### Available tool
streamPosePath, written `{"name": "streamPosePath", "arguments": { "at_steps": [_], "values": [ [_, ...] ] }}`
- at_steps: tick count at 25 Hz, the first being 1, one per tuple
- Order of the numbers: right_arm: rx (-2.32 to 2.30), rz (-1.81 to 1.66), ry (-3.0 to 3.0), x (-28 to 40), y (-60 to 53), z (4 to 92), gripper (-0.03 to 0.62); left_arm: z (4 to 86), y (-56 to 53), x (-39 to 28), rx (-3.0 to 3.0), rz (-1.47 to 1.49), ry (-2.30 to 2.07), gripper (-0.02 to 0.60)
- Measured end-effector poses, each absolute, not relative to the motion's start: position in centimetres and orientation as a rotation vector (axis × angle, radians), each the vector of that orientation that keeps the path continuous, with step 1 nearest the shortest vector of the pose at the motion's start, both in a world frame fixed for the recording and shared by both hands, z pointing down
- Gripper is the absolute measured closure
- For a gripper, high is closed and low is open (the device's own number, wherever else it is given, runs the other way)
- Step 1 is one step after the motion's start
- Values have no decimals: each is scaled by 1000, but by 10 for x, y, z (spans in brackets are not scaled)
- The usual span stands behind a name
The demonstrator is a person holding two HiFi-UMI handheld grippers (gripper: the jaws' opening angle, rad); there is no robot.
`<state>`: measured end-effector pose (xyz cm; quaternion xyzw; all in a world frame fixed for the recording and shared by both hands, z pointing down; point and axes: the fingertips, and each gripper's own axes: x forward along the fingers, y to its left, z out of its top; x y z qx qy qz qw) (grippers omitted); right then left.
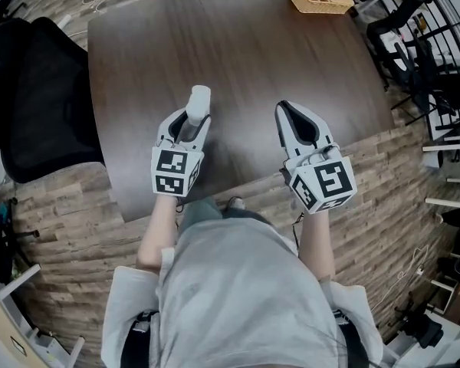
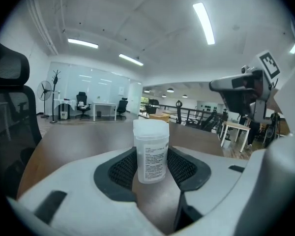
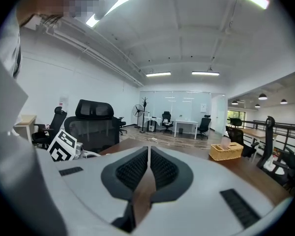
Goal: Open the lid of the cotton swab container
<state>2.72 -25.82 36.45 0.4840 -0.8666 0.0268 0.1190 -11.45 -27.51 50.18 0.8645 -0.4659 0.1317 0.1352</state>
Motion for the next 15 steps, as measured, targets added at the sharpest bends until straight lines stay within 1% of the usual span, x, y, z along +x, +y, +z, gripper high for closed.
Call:
{"name": "streamPosePath", "arguments": {
  "at_steps": [9, 15],
  "values": [
    [1250, 99, -2687, 17, -248, 345, 574, 412, -254, -105, 2618, 215, -1341, 391],
    [1045, 126, -2853, 6, -236, 320, 572, 372, -232, -91, 2713, 213, -1307, 391]
  ]
}}
